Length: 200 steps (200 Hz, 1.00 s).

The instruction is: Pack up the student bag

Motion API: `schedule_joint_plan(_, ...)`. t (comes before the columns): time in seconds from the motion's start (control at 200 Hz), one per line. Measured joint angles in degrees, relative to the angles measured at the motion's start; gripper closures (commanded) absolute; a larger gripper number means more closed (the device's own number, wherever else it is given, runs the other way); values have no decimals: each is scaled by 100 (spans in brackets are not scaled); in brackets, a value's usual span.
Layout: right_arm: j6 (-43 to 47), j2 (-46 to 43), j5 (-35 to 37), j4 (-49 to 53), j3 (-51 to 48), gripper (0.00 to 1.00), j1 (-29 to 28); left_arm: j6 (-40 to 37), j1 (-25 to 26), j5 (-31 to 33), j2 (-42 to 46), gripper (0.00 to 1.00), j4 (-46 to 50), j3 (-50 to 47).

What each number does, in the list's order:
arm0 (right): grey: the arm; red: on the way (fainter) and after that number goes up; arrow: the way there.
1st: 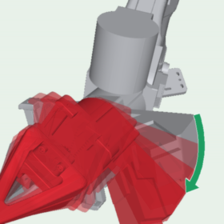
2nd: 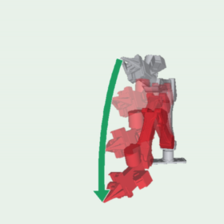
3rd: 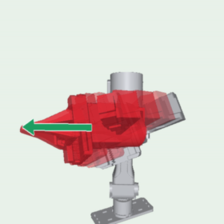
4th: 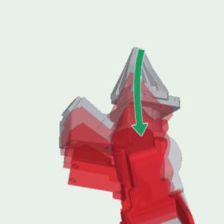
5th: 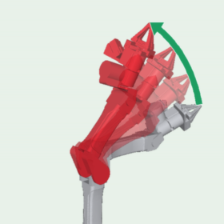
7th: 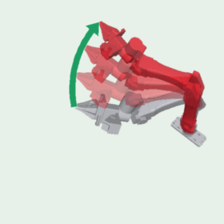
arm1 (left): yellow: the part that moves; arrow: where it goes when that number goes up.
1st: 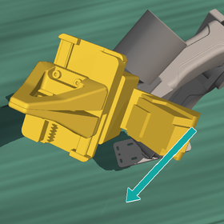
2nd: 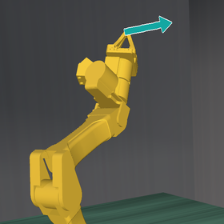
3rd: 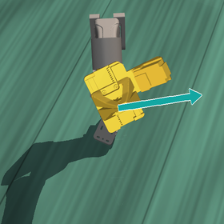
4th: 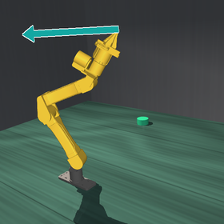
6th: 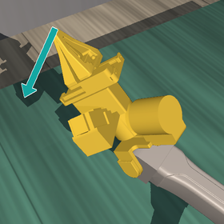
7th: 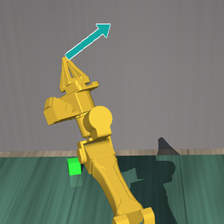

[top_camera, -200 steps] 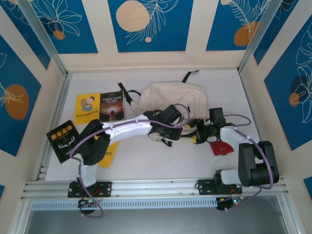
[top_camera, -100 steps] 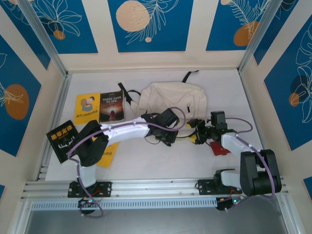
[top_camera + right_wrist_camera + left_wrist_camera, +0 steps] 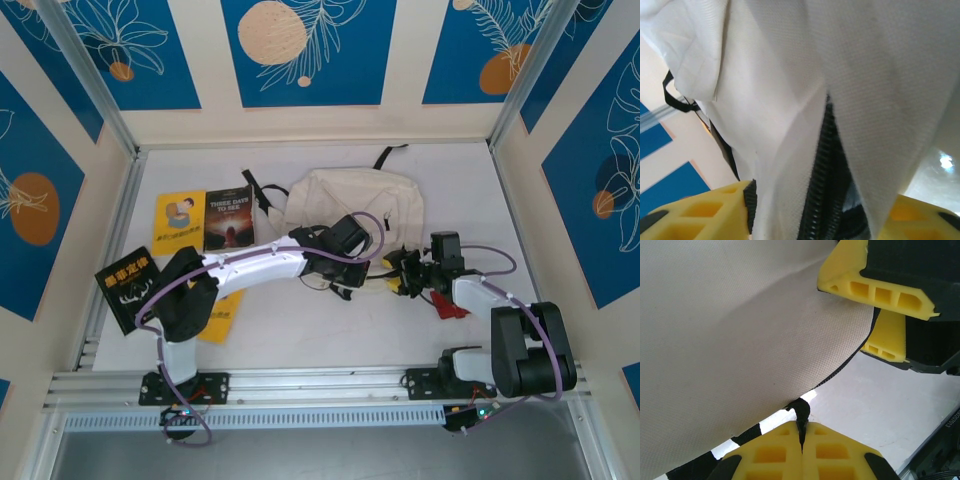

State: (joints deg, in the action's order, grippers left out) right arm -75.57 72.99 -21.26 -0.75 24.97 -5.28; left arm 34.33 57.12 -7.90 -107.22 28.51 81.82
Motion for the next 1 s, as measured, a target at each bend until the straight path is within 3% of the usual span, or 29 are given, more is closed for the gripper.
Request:
schedule_joint_plan(0.25, 216, -9, 306, 658, 387, 77, -9, -48, -52, 212, 35, 100, 175, -26)
schedule_joint_plan(0.47, 529, -17, 710, 1344, 671, 81, -31, -214, -339, 479, 535, 100, 289, -614)
schedule_joint_plan(0.765, 966, -17, 1237, 1950, 990, 83, -26, -492, -1172, 719, 1189, 100, 529, -1373)
schedule_joint_plan(0.875, 1121, 7, 1349, 2070, 1045, 78, 15, -647, -1379, 717, 1270, 100, 553, -1394)
schedule_joint_plan(1.0, 1384, 103, 1338, 2166, 1189, 53, 83, -798, -1397, 595, 1266, 100, 544, -1388)
